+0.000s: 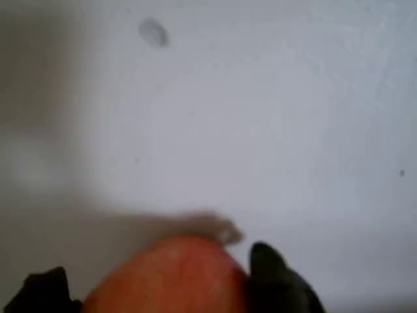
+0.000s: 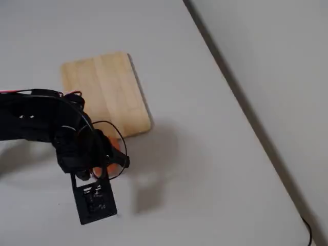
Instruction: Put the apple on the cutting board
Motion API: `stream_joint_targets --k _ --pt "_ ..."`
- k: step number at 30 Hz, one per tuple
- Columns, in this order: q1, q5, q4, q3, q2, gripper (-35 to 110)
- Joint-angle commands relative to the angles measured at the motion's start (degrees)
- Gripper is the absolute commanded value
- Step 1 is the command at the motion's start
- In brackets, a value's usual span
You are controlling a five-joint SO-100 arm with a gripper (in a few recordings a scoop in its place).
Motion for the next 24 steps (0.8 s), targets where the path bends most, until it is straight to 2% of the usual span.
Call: stream_joint_targets --k 1,24 --pt "-1.49 1.05 1.05 -1.58 4.66 3" --pt "-10.28 8.35 14.94 -17.31 12.22 3"
